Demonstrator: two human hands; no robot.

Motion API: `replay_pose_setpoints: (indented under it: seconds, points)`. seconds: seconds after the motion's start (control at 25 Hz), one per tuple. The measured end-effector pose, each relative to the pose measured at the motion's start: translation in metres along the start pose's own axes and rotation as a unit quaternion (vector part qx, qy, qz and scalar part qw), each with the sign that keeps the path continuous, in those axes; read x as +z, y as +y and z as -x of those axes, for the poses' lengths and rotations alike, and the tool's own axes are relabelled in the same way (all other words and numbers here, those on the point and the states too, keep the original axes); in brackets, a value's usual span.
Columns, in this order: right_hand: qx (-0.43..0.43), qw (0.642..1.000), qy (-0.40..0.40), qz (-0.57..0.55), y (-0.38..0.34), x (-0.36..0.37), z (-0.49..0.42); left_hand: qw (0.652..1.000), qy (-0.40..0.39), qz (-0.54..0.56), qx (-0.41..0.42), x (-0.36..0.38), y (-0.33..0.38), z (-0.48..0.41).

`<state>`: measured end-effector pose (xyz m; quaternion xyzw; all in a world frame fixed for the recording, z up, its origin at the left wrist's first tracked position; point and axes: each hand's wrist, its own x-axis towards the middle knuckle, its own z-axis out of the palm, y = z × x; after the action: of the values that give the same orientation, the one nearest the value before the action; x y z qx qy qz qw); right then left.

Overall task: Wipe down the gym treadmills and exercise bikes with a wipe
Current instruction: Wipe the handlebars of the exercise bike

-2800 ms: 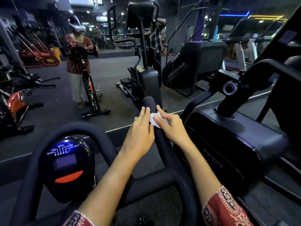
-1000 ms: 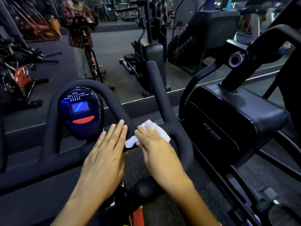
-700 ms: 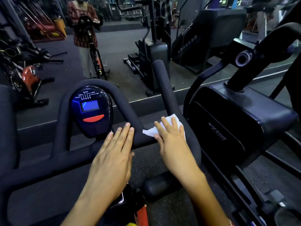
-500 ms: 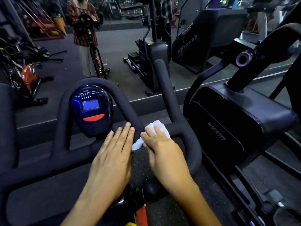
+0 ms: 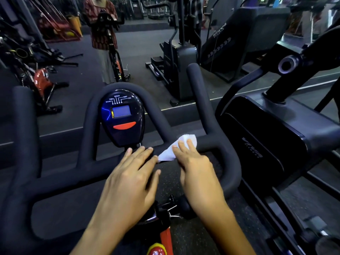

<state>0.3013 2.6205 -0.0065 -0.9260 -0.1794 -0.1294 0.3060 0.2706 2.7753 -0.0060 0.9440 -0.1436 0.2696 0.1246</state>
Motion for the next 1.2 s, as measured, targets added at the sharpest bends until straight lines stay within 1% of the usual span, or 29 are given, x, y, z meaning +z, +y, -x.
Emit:
replay_pose_setpoints:
  seconds: [0.08,0.12,0.16,0.2,0.28,0.32,0.36,0.44,0.56,0.64,0.72,0.76,0.8,0.84,0.88,1.0,1.04,1.12,1.2]
  points:
    - [-0.031,0.995,0.006,-0.094,-0.017,0.005,0.005,0.999,0.032,0.01,-0.008,-0.011,-0.012,0.007]
    - [-0.041,0.991,0.026,-0.123,-0.022,0.007,0.006,0.999,0.048,0.012,-0.014,-0.018,-0.019,0.011]
    - [-0.042,0.991,0.035,-0.125,-0.027,0.008,0.005,0.998,0.063,0.012,-0.023,-0.023,-0.027,0.015]
    - [-0.036,0.993,0.03,-0.109,-0.03,0.009,0.002,0.997,0.076,0.01,-0.033,-0.029,-0.034,0.018]
    - [0.029,0.999,-0.018,-0.029,-0.032,0.015,-0.002,0.995,0.089,0.003,-0.053,-0.036,-0.046,0.025]
    - [0.058,0.998,-0.023,0.019,-0.035,0.016,-0.003,0.994,0.086,-0.001,-0.061,-0.038,-0.051,0.029]
    - [0.067,0.996,-0.016,0.055,-0.039,0.017,-0.004,0.994,0.08,-0.005,-0.069,-0.04,-0.056,0.031]
    - [0.075,0.994,-0.011,0.084,-0.053,0.023,-0.004,0.994,0.072,-0.01,-0.086,-0.045,-0.068,0.038]
    - [0.086,0.991,-0.037,0.1,-0.076,0.038,0.006,0.992,0.066,-0.004,-0.106,-0.055,-0.083,0.051]
    - [0.022,0.994,-0.003,0.103,-0.089,0.052,0.018,0.992,0.059,-0.005,-0.115,-0.058,-0.093,0.059]
    - [-0.079,0.996,0.012,0.04,-0.094,0.065,0.027,0.992,0.046,-0.007,-0.117,-0.058,-0.102,0.067]
    - [-0.138,0.989,0.015,0.05,-0.092,0.073,0.03,0.992,0.036,-0.003,-0.118,-0.056,-0.107,0.071]
    - [-0.183,0.979,0.019,0.083,-0.093,0.077,0.029,0.993,0.028,0.003,-0.119,-0.054,-0.11,0.075]
    - [-0.212,0.969,0.02,0.125,-0.094,0.077,0.023,0.993,0.025,0.01,-0.119,-0.052,-0.113,0.078]
    - [-0.232,0.96,0.018,0.155,-0.093,0.08,0.015,0.992,0.026,0.017,-0.119,-0.049,-0.115,0.081]
    - [-0.278,0.947,-0.018,0.163,-0.089,0.086,-0.006,0.99,0.041,0.052,-0.123,-0.042,-0.118,0.088]
    - [-0.295,0.943,-0.026,0.15,-0.089,0.087,-0.01,0.989,0.044,0.061,-0.125,-0.041,-0.118,0.088]
    - [-0.327,0.939,-0.018,0.107,-0.084,0.085,-0.014,0.988,0.045,0.065,-0.131,-0.041,-0.118,0.088]
    - [-0.311,0.949,-0.002,0.056,-0.075,0.074,-0.01,0.988,0.046,0.064,-0.132,-0.042,-0.115,0.088]
